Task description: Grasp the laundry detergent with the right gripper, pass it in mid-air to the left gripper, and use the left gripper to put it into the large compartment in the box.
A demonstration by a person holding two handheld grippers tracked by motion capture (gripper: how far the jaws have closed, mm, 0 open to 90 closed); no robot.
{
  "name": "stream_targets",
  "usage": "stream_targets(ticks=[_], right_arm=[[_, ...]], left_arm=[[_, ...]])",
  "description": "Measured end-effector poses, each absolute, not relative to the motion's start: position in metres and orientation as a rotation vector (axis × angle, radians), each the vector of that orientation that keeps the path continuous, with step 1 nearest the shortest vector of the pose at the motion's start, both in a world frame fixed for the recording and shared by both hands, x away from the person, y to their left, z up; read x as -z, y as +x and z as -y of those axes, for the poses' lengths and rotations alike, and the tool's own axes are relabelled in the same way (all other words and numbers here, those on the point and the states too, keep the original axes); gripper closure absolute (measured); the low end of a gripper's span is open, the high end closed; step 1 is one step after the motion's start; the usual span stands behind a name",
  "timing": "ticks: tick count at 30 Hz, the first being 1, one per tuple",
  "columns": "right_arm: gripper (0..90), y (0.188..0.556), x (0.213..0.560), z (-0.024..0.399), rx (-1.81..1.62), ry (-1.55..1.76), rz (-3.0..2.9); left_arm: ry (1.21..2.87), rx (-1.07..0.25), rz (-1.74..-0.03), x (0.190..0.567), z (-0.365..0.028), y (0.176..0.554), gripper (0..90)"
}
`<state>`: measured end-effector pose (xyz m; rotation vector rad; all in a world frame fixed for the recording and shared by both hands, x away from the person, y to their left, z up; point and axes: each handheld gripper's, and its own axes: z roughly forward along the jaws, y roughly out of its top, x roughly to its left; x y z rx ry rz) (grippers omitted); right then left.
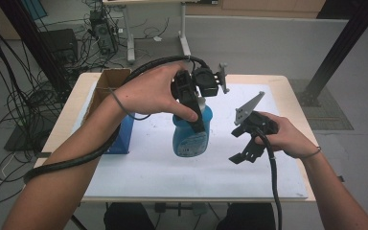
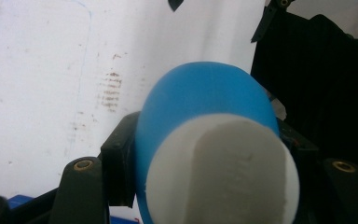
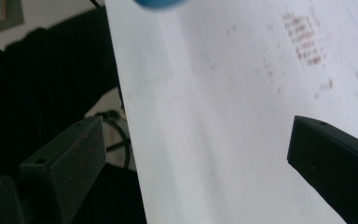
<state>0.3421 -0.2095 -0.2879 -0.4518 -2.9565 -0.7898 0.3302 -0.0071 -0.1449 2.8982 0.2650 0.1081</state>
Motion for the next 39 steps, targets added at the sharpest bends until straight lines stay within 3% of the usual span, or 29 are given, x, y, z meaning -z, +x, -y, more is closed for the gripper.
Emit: stream_targets(ticks=[15,31,39], right_arm=[[3.6,0.344,0.296,0.224,0.469,-0.588,2.983],[3.7,0.346,0.302,0.229,0.446,-0.632,2.996],[3.8,0.348,0.301,0.23,0.454,-0.646,3.005]], left_arm=[[2.93,-0.117,-0.428,0.148,0.004,0.337,37.8],[2.829,-0.142,-0.886,0.15,-0.004,0.355,37.8],[2.786,-0.143,-0.961,0.147,-0.007,0.361,37.8]])
